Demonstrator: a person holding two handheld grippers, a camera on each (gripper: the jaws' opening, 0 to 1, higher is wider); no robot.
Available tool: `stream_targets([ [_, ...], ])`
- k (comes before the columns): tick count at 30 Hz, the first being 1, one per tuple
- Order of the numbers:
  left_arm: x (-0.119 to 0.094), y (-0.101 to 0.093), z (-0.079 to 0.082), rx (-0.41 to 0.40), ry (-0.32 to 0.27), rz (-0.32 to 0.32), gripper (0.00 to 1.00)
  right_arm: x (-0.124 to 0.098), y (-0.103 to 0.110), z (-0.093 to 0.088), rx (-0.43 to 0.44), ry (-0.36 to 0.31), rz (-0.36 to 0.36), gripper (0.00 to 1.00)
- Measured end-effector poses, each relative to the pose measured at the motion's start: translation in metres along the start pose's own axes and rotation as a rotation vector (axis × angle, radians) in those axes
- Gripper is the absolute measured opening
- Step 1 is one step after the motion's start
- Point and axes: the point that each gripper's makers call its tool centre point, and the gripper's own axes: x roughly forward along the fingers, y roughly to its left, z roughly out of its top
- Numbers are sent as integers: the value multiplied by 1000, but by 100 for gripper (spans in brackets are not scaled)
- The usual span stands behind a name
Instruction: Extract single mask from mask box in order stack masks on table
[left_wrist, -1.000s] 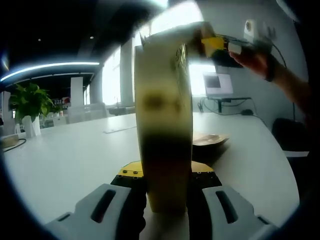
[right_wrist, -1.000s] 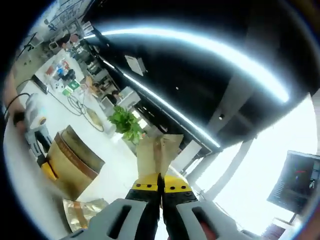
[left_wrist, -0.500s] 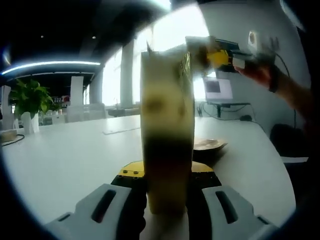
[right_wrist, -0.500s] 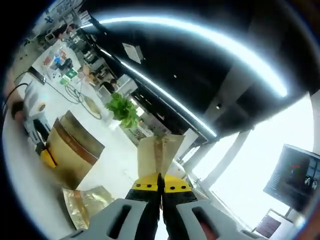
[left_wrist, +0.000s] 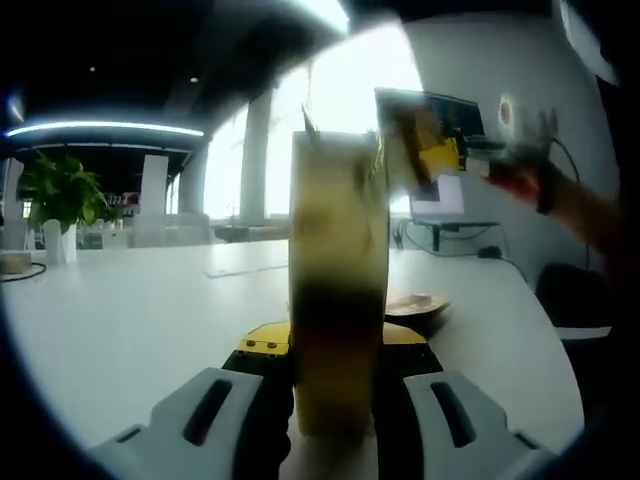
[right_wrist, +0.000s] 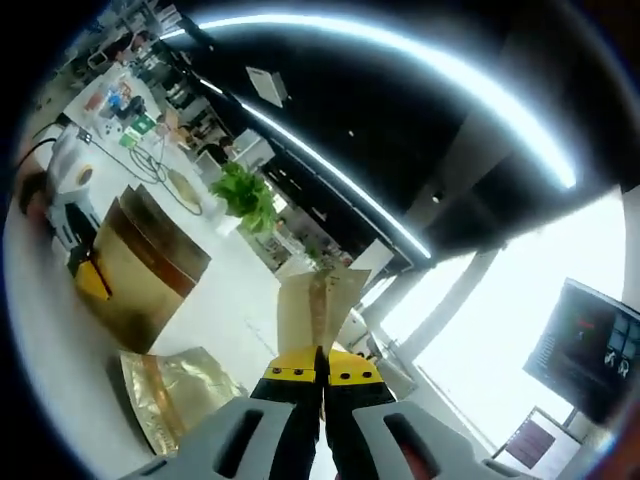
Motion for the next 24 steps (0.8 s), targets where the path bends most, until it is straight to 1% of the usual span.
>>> stream_targets([
  [7,-2,1,6,-10,-31,0,20,3,3,-13,-11,41,-8,0],
  [10,-2,1,8,-3,-38,-2,20,6,7,-19,-83,68,-12,0],
  [11,-2,0,8,-3,-40,-3,20,7,10,-21,-118,78,-9,0],
  [14,-2,1,8,-1,-38,-3,20,10,22,-28,-164,97,4,0],
  [19,-2,1,7,1,-36,-3,20,14,39,-39,-220,126,27,0],
  [24,-4,1,8,-6,-37,-10,20,17,53,-43,-238,135,58,0],
])
